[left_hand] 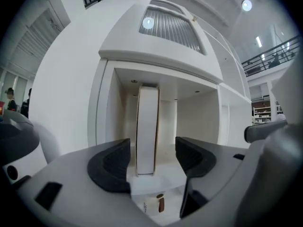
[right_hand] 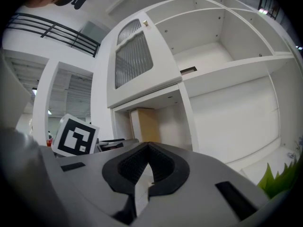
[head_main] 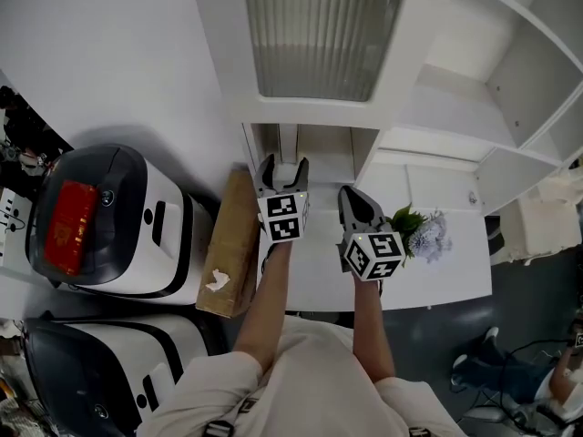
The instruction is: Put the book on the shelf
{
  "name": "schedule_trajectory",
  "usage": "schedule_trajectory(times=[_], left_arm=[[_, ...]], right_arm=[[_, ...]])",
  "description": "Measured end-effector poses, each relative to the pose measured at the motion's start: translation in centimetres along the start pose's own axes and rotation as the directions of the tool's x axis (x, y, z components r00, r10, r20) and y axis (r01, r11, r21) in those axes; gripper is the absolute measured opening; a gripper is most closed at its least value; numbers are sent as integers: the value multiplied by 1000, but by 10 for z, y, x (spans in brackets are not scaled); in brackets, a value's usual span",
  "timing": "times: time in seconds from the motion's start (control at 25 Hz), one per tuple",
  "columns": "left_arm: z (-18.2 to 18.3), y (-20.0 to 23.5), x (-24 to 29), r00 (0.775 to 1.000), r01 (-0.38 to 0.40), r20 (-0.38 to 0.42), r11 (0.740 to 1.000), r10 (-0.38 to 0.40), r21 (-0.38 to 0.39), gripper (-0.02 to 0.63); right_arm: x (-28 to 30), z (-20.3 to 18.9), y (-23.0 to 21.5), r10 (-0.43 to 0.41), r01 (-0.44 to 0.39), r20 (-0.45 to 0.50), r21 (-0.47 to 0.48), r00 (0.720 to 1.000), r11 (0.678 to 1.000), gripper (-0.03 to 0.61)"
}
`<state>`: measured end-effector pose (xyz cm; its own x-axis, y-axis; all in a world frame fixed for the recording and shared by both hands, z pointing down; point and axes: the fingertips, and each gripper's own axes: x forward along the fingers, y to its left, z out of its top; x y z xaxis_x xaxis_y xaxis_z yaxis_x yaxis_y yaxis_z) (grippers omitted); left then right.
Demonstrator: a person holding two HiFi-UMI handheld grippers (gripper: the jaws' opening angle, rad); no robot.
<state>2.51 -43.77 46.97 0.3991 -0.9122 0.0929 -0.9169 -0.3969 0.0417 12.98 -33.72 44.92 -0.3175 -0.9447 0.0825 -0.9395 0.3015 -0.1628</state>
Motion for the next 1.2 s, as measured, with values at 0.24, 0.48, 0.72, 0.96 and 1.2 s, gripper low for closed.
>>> schedule_trajectory(times=[0.24, 0.48, 0.72, 0.96, 1.2], left_arm=[[0, -3, -37, 999, 46, 3, 998, -46, 37, 298], [0, 4, -72, 998, 61, 14, 997, -61, 54, 298], [3, 16, -96, 997, 78, 13, 992, -79, 96, 298], [-2, 20, -104, 995, 93, 5, 986, -95, 140, 298], [-1, 17, -103, 992, 120, 18, 982, -124, 147, 285]], right_arm=[[0, -11, 9, -11, 11, -2, 27, 1000, 1000, 25], [5, -19, 8, -32, 32, -10, 50, 999, 998, 25], [9, -17, 12, -50, 50, 4, 46, 999, 998, 25], [15, -18, 23, -40, 40, -1, 20, 999, 999, 25], [15, -21, 31, -30, 30, -3, 10, 1000, 999, 25]])
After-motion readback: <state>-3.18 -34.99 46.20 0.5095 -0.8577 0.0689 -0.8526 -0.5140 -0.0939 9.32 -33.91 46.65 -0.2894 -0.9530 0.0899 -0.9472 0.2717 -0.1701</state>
